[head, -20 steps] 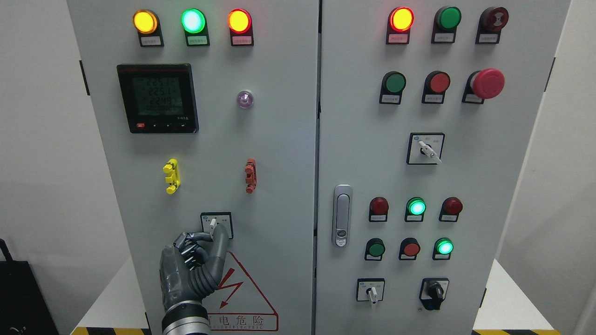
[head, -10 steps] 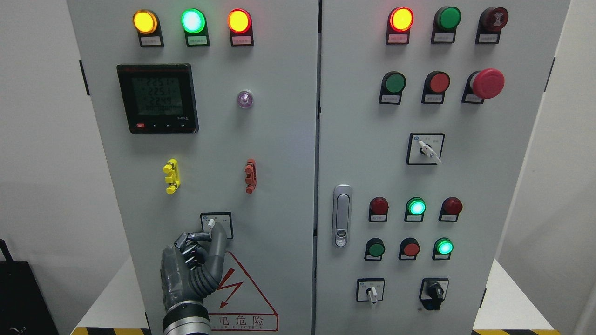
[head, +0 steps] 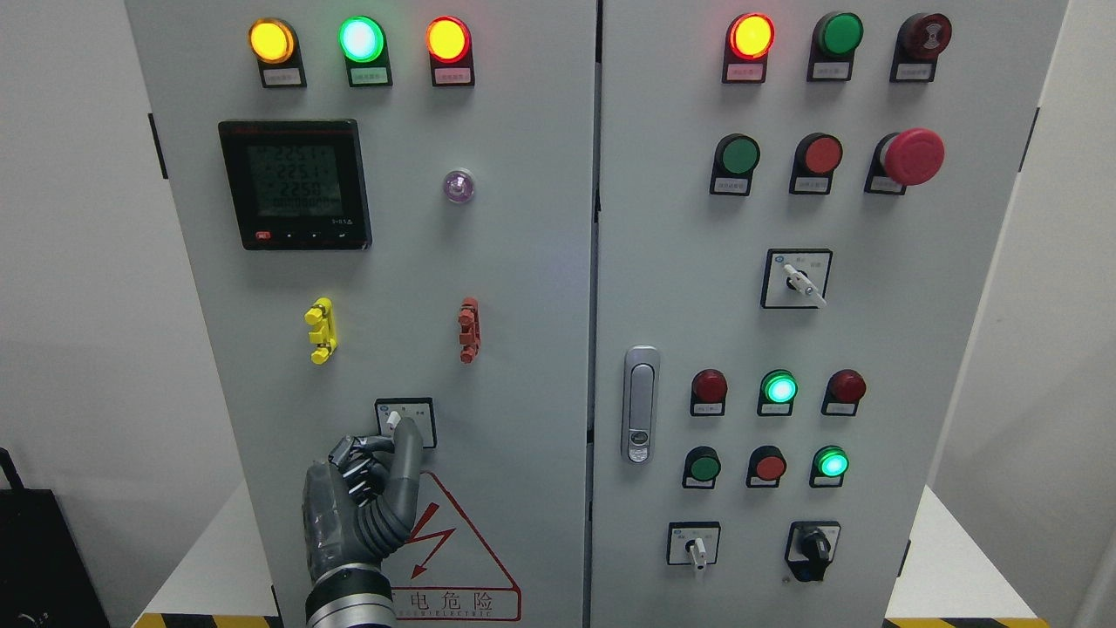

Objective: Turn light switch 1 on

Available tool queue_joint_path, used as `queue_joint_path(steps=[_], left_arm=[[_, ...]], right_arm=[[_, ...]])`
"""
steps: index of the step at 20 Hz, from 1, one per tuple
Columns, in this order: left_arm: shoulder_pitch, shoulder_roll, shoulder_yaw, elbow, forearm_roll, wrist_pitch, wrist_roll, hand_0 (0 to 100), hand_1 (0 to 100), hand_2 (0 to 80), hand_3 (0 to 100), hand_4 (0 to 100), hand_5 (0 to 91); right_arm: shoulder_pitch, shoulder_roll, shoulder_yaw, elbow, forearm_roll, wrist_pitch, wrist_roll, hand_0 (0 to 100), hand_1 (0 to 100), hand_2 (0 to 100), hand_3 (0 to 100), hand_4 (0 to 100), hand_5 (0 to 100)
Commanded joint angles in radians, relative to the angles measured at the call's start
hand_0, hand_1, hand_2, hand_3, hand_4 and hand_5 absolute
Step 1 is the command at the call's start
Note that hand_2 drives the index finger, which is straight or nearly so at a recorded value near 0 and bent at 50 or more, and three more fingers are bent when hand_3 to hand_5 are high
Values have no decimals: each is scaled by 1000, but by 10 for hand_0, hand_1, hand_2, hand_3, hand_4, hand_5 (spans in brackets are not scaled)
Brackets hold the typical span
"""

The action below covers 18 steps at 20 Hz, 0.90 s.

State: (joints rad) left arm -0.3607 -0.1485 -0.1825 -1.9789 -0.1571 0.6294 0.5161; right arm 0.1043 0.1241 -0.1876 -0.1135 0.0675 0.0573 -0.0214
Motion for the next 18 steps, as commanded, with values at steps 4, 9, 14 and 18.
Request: queue_joint_path(steps=[4, 9, 14, 18], left_arm=[[0, 0, 0, 0, 10, -2, 1, 530, 429, 600, 1000, 992, 853], [0, 0, 0, 0, 11, -2, 1, 551, 412, 601, 1000, 993, 853], [0, 1, 0, 2, 21, -2, 1, 569, 385, 602, 1000, 993, 853], [0, 1, 0, 2, 21, -2, 1, 579, 375, 602, 1000, 993, 853]], right_arm=[[0, 0, 0, 0, 0, -1, 0, 0, 0, 0, 0, 0, 0], [0, -1, 0, 0, 0, -1, 0, 0, 0, 0, 0, 0, 0], [0, 0, 0, 0, 0, -1, 0, 0, 0, 0, 0, 0, 0], [0, 0, 0, 0, 0, 1, 0, 0, 0, 0, 0, 0, 0]])
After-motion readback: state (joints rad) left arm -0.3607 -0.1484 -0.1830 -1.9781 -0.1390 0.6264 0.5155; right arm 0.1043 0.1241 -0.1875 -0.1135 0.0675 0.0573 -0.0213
